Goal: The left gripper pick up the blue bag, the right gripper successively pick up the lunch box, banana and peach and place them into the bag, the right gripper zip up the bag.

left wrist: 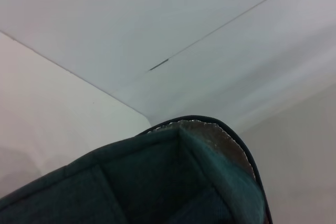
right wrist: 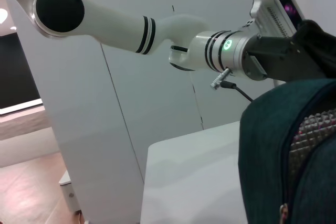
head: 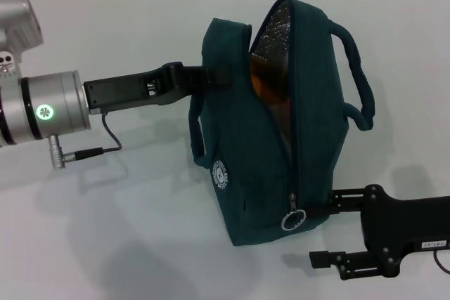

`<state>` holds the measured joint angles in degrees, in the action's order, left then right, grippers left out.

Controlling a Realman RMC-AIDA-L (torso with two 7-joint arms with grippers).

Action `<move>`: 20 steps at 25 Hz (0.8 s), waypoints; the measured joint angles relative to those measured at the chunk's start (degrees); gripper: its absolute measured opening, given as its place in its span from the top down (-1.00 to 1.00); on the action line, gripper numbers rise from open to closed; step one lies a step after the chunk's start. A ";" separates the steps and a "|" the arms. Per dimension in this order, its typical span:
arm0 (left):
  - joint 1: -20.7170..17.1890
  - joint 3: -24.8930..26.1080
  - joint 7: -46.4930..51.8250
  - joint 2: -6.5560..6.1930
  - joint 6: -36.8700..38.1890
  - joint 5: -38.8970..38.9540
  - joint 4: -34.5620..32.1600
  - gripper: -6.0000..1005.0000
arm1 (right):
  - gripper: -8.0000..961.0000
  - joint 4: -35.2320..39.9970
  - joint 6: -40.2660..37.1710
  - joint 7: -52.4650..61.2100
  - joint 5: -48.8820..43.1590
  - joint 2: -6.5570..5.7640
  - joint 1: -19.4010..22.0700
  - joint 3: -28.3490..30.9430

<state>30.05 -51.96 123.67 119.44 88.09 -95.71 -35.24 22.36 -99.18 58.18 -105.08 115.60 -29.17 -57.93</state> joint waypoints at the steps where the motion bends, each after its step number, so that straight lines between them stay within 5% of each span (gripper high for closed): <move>1: 0.01 0.01 -0.01 0.00 -0.02 0.00 0.00 0.88 | -0.43 -0.08 -0.01 0.00 -0.08 0.03 -0.03 0.00; 20: -0.24 -0.19 0.30 0.09 -0.06 0.10 0.00 0.88 | -0.41 -5.48 1.78 0.00 0.73 0.61 -2.91 -0.08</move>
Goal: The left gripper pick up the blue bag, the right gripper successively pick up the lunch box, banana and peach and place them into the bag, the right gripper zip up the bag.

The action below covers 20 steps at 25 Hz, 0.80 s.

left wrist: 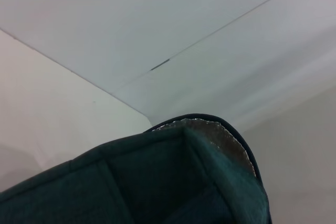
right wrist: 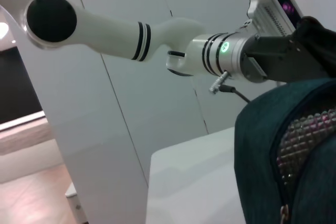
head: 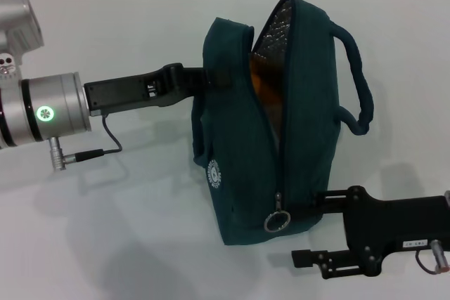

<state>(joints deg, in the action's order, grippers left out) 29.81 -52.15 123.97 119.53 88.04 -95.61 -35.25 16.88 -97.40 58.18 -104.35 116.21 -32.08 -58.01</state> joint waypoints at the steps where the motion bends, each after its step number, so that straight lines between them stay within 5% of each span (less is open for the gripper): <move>1: -0.02 -0.03 0.00 0.00 0.03 0.00 0.00 0.88 | -0.41 -0.35 0.05 0.00 0.22 -0.01 -0.21 0.00; 20: -0.20 -0.15 -0.01 -0.06 0.43 -0.03 0.51 0.88 | -0.38 0.42 -1.63 -0.42 0.77 -0.37 1.40 0.00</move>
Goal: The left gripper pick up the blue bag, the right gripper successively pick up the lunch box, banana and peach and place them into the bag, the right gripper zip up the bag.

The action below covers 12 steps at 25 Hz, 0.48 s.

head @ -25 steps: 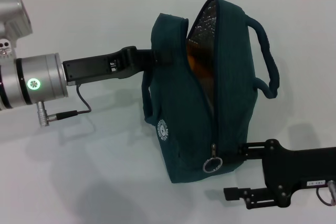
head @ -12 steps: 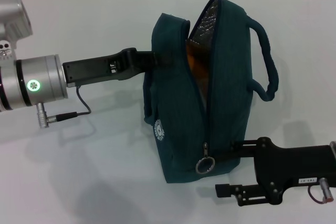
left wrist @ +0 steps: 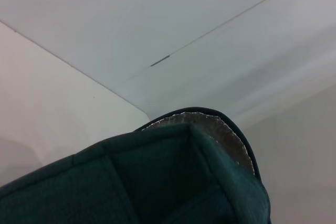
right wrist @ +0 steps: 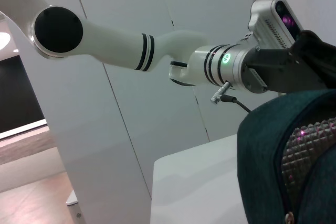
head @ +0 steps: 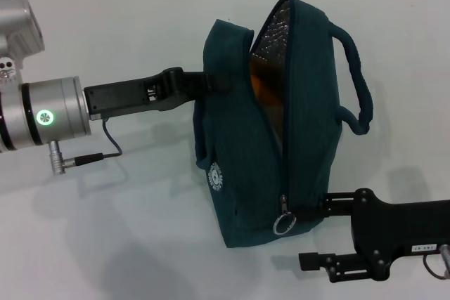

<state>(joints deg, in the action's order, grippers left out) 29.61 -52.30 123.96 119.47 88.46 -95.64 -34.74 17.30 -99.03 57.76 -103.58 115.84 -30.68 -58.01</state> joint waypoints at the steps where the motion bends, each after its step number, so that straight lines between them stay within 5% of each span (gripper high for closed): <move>1: 0.00 0.00 0.00 0.00 0.01 0.00 0.00 0.88 | -0.38 -0.06 0.13 0.01 0.12 0.06 0.01 0.00; 12: 0.36 0.01 0.05 0.01 0.04 0.01 0.02 0.88 | -0.36 -1.11 2.12 -0.28 0.30 0.35 -0.91 -0.63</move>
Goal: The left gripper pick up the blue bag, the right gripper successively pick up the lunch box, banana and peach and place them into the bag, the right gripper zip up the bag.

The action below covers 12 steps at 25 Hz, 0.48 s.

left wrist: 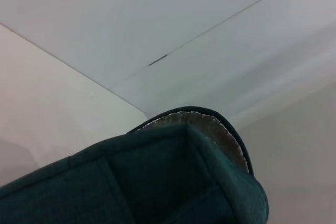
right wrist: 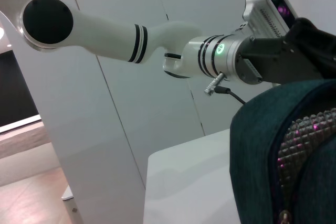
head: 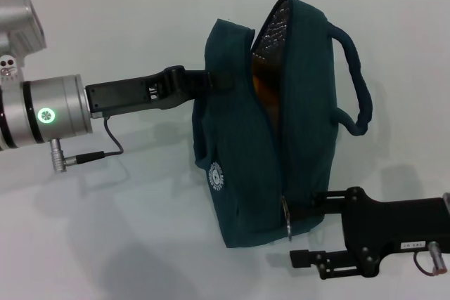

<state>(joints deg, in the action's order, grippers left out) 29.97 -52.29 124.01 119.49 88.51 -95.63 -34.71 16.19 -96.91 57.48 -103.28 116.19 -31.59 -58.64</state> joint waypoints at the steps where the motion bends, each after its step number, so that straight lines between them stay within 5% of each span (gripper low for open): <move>1: 0.01 0.00 0.00 0.00 0.00 0.00 0.00 0.88 | -0.36 -1.35 0.28 -0.01 0.02 0.00 -1.06 -0.04; 12: -0.12 0.05 -0.01 0.05 -0.08 0.01 0.00 0.88 | -0.34 -4.34 0.74 -0.20 0.02 0.00 -3.37 -0.75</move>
<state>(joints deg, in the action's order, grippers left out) 29.85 -52.24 123.99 119.54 88.43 -95.62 -34.72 11.85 -96.17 57.28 -103.26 116.19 -34.96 -59.39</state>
